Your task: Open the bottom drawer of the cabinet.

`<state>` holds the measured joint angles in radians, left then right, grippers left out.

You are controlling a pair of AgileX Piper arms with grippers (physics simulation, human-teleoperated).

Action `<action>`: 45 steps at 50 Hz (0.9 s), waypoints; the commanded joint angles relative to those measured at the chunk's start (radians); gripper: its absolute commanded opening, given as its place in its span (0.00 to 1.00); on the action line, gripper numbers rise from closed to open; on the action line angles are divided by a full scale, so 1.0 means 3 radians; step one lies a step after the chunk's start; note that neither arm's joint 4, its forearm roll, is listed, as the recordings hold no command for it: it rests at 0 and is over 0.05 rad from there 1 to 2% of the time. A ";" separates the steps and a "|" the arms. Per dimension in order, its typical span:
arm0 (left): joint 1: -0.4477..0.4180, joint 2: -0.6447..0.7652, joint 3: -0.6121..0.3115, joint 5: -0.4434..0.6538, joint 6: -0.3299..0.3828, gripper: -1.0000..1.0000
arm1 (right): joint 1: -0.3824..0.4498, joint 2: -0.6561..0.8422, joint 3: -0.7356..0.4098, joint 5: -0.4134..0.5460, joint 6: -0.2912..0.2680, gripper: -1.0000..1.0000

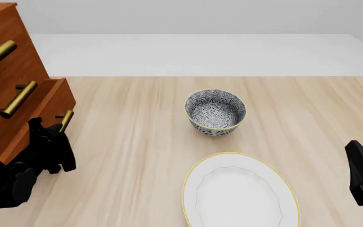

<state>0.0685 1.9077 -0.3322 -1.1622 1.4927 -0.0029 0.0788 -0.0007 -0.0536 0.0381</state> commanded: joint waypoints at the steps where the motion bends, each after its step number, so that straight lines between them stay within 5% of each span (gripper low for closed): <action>1: -0.0109 -0.0135 0.0089 -0.0141 0.0083 0.00 | 0.0001 0.0002 0.0000 -0.0001 0.0000 1.00; 45: -0.0312 -0.0304 0.0115 -0.0047 0.0094 0.00 | 0.0000 -0.0001 0.0000 0.0000 0.0000 1.00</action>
<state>0.0036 1.8750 -0.3246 -1.1183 1.5033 -0.0028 0.0789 -0.0007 -0.0537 0.0381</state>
